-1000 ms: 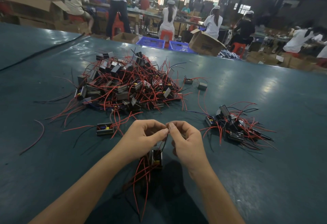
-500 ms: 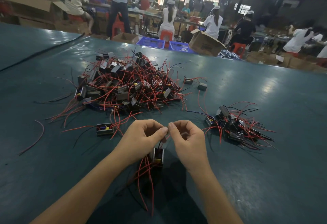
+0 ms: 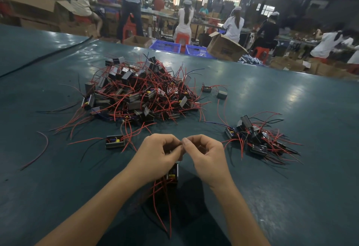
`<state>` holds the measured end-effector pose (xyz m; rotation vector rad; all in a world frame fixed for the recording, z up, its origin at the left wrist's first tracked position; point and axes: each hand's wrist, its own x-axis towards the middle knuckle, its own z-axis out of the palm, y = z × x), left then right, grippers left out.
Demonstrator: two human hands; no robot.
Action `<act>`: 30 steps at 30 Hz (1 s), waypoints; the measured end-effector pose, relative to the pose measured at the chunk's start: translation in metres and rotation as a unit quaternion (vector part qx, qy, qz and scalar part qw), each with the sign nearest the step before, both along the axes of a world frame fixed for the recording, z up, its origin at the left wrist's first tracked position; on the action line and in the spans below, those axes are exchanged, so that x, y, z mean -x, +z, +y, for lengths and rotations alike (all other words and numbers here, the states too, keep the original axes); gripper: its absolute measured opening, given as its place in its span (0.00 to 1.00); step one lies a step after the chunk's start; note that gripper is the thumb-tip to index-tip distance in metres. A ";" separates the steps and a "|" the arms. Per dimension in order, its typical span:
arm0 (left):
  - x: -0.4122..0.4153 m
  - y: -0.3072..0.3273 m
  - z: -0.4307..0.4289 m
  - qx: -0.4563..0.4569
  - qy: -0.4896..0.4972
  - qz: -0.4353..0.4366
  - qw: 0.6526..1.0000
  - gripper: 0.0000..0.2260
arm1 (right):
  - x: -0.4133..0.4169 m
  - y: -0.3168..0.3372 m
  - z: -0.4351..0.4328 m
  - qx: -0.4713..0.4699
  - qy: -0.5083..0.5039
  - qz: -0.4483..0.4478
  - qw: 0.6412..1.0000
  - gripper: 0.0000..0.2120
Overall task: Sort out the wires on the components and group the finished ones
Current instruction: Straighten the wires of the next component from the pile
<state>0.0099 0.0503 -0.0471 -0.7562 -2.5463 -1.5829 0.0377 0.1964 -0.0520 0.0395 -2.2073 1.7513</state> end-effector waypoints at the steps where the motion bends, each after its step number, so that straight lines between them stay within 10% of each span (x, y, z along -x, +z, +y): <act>1: 0.000 0.000 0.000 -0.009 -0.004 -0.016 1.000 0.09 | 0.000 0.001 0.000 0.007 0.004 -0.001 1.000 0.07; 14: 0.003 0.003 -0.001 -0.061 -0.043 -0.081 0.994 0.06 | 0.003 -0.003 0.002 0.068 0.014 -0.015 0.997 0.09; 23: 0.000 -0.005 0.000 0.043 0.015 0.083 0.996 0.03 | 0.008 -0.010 0.007 -0.039 -0.048 -0.051 0.997 0.14; 30: 0.004 0.005 -0.003 -0.035 -0.020 -0.107 0.993 0.08 | 0.004 -0.008 0.001 -0.076 -0.020 0.015 0.997 0.11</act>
